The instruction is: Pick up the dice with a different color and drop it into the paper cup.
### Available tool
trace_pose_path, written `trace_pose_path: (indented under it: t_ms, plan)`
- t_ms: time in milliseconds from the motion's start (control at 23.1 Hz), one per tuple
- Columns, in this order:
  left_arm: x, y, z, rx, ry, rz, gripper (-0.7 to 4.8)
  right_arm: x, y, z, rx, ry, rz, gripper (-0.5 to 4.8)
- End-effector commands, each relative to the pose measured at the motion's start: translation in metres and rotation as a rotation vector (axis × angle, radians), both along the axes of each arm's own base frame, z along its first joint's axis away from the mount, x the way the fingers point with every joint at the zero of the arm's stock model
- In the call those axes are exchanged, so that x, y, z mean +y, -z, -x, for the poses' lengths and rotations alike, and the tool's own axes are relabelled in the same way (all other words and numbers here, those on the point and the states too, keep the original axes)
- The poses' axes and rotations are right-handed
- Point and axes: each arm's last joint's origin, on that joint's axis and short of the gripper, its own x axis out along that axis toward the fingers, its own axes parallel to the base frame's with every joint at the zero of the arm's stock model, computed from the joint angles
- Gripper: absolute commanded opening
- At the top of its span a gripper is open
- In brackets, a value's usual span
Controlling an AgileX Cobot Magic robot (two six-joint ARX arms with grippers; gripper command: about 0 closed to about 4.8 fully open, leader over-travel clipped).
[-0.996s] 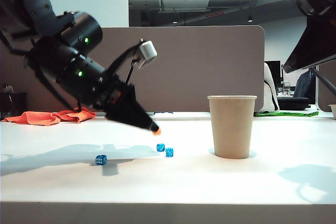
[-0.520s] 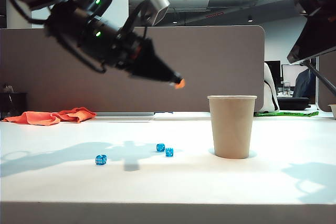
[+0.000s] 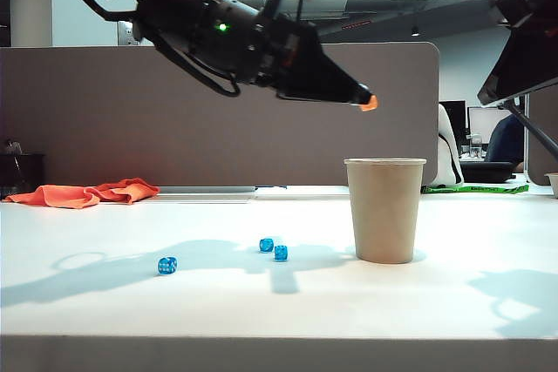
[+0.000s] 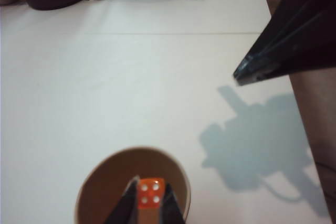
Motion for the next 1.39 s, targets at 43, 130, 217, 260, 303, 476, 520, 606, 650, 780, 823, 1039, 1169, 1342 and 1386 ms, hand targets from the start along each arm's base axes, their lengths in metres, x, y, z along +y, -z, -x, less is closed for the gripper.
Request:
trace_pose_path:
  t_ms: [43, 130, 217, 260, 303, 476, 520, 606, 650, 780, 823, 1039, 1169, 1342, 1386]
  plan:
    - [-0.007, 0.002, -0.006, 0.008, -0.011, 0.033, 0.19, 0.0, -0.003, 0.0, -0.019, 0.004, -0.011, 0.0]
    - [-0.009, 0.009, -0.009, 0.042, -0.033, 0.029, 0.21, 0.0, -0.002, 0.0, -0.018, 0.002, -0.012, -0.01]
    - [-0.009, 0.013, -0.009, 0.053, -0.036, 0.02, 0.21, 0.0, -0.002, 0.0, -0.018, 0.001, -0.012, 0.0]
    - [-0.009, 0.013, -0.01, 0.051, -0.039, 0.02, 0.24, 0.0, -0.002, 0.0, -0.018, 0.002, -0.012, 0.0]
    - [-0.009, 0.012, -0.01, 0.048, -0.039, 0.022, 0.28, 0.0, -0.002, 0.0, -0.018, 0.001, -0.012, -0.01]
    - [-0.009, 0.012, -0.01, 0.046, -0.038, 0.025, 0.45, 0.0, -0.002, 0.0, -0.018, 0.001, -0.012, 0.0]
    - [-0.009, 0.012, -0.01, 0.046, -0.038, 0.025, 0.73, 0.0, -0.002, 0.0, -0.018, 0.001, -0.012, -0.01]
    - [-0.009, 0.012, -0.01, 0.046, -0.038, 0.025, 0.94, 0.0, -0.002, 0.0, -0.018, 0.001, -0.012, -0.01]
    - [-0.009, 0.012, -0.01, 0.046, -0.038, 0.025, 0.94, 0.0, -0.002, 0.0, -0.018, 0.001, -0.012, -0.01]
    - [-0.009, 0.012, -0.01, 0.046, -0.038, 0.025, 1.54, 0.0, -0.002, 0.0, -0.017, 0.001, -0.012, -0.01]
    - [-0.009, 0.012, -0.01, 0.047, -0.039, 0.025, 1.54, 0.0, -0.002, 0.0, -0.017, 0.001, -0.012, -0.01]
    - [-0.009, 0.011, -0.01, 0.053, -0.044, 0.03, 1.53, 0.0, -0.002, 0.0, -0.017, 0.001, -0.012, 0.0]
    - [-0.01, 0.008, -0.012, 0.078, -0.067, 0.066, 1.53, 0.0, -0.002, 0.0, -0.017, 0.001, -0.012, -0.01]
    - [-0.011, 0.003, -0.013, 0.093, -0.083, 0.112, 1.5, 0.0, -0.002, 0.0, -0.018, 0.001, -0.012, -0.01]
    - [-0.011, 0.003, -0.013, 0.099, -0.087, 0.115, 1.41, 0.0, -0.002, 0.0, -0.018, 0.001, -0.012, -0.01]
